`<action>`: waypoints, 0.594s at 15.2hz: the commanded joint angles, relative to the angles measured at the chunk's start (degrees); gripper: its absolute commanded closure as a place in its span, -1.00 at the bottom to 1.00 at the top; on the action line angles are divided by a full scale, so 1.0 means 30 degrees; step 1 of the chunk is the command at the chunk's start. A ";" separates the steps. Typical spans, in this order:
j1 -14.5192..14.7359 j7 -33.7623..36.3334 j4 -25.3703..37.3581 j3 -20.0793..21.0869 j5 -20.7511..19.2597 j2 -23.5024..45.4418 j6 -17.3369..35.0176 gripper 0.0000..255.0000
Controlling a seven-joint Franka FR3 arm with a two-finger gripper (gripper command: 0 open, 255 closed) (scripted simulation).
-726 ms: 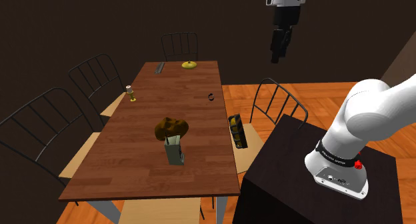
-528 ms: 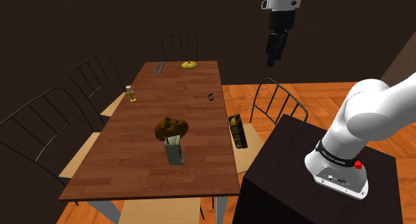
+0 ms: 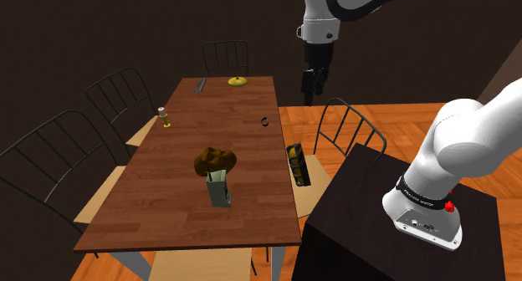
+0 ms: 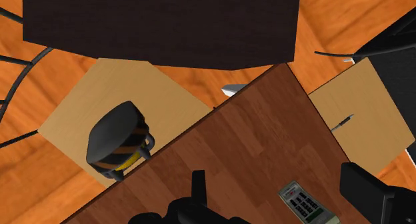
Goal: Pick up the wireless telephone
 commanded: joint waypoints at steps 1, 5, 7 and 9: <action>0.0281 0.0493 0.0060 0.0633 0.0166 0.1072 0.1160 -1.00; 0.0612 0.1221 0.0560 0.1605 0.0090 0.3493 0.3251 -1.00; 0.0754 0.1636 0.0960 0.2064 -0.0079 0.4789 0.4216 -1.00; 0.0892 0.2094 0.1459 0.2492 -0.0348 0.6132 0.5116 -1.00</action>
